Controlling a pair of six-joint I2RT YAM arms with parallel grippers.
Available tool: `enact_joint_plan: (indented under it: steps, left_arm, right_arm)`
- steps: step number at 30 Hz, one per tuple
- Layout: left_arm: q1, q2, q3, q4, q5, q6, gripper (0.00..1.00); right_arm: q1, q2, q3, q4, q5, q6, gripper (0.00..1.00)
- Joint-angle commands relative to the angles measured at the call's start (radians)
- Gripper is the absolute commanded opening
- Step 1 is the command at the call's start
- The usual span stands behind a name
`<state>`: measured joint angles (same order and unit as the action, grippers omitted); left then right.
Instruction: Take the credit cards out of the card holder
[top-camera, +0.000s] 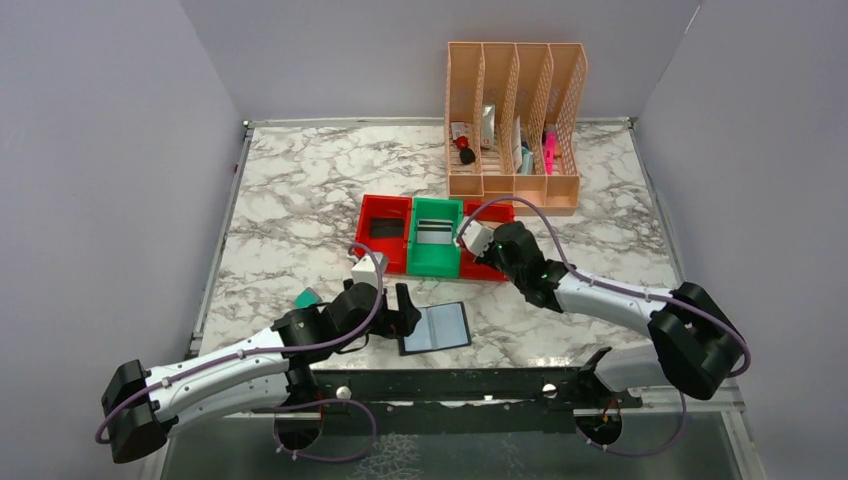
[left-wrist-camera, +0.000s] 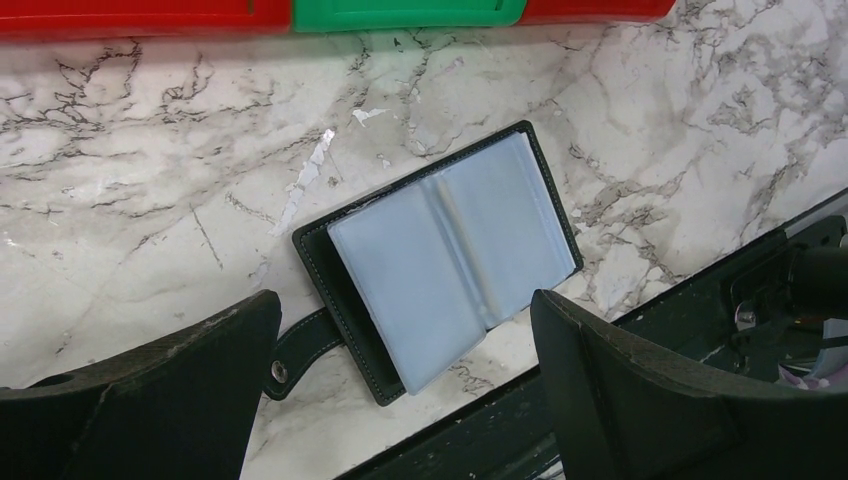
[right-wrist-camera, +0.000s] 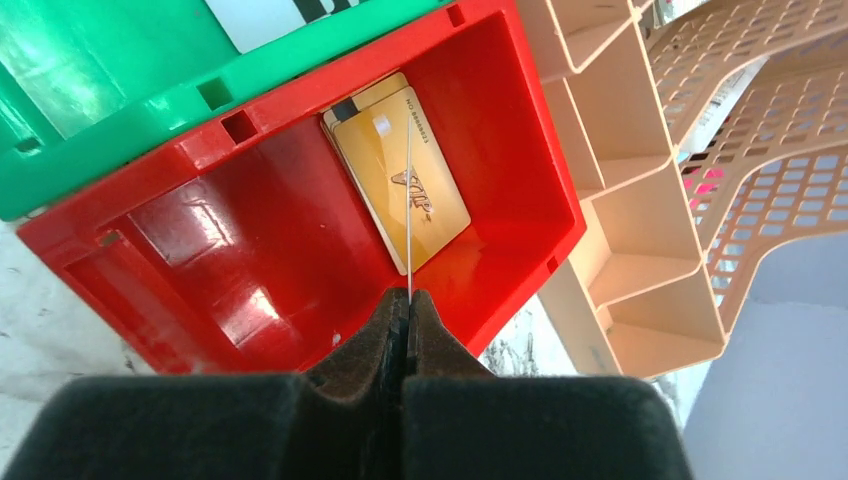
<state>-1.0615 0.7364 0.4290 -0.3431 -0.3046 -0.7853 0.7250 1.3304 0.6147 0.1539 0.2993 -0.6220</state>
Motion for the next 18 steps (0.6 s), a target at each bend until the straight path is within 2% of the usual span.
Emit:
enact_joint_plan:
  steps: [1,8,15,18]
  left_arm:
    - [0.003,-0.036,0.011,-0.020,-0.007,0.029,0.99]
    - [0.002,-0.047,0.009,-0.043,-0.009,0.044,0.99]
    - [0.002,-0.047,0.011,-0.057,-0.017,0.061,0.99]
    - [0.002,-0.048,0.010,-0.062,-0.019,0.063,0.99]
  right_arm:
    - [0.001,0.077,0.044,0.072,0.056,-0.151,0.01]
    - [-0.009,0.181,0.029,0.211,0.065,-0.287,0.01]
    - [-0.015,0.243,0.078,0.244,0.058,-0.322,0.01]
    - [-0.019,0.263,0.081,0.247,0.036,-0.331,0.04]
